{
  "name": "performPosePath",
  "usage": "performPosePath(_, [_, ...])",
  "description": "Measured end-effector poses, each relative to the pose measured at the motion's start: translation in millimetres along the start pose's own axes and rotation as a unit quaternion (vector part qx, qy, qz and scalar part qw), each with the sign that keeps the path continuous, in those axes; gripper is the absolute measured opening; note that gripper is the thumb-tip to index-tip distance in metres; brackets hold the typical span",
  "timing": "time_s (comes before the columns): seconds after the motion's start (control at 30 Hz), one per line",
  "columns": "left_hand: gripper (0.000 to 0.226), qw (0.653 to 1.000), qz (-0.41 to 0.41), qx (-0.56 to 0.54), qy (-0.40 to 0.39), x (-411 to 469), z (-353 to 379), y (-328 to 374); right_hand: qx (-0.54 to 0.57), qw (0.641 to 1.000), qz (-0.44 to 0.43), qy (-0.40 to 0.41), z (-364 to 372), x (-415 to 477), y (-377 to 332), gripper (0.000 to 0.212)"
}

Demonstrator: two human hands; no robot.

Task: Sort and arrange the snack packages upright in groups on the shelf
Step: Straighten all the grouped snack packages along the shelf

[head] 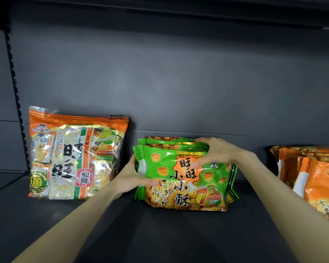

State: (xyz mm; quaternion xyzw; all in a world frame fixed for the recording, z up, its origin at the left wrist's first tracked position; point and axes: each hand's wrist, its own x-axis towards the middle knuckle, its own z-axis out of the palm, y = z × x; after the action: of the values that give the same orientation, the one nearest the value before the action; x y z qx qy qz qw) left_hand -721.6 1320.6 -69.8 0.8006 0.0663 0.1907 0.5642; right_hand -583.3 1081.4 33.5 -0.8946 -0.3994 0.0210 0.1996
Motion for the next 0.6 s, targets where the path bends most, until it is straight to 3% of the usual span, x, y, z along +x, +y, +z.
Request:
performPosePath(0.13, [0.099, 1.000, 0.004, -0.007, -0.003, 1.1, -2.5, -0.6, -0.007, 1.000, -0.005, 0.006, -0.3, 1.3, -1.4, 0.108])
performPosePath(0.6, [0.095, 1.000, -0.002, 0.000, 0.017, -6.4, -3.1, -0.1, -0.008, 1.000, 0.002, -0.008, 2.9, 4.1, -3.3, 0.114])
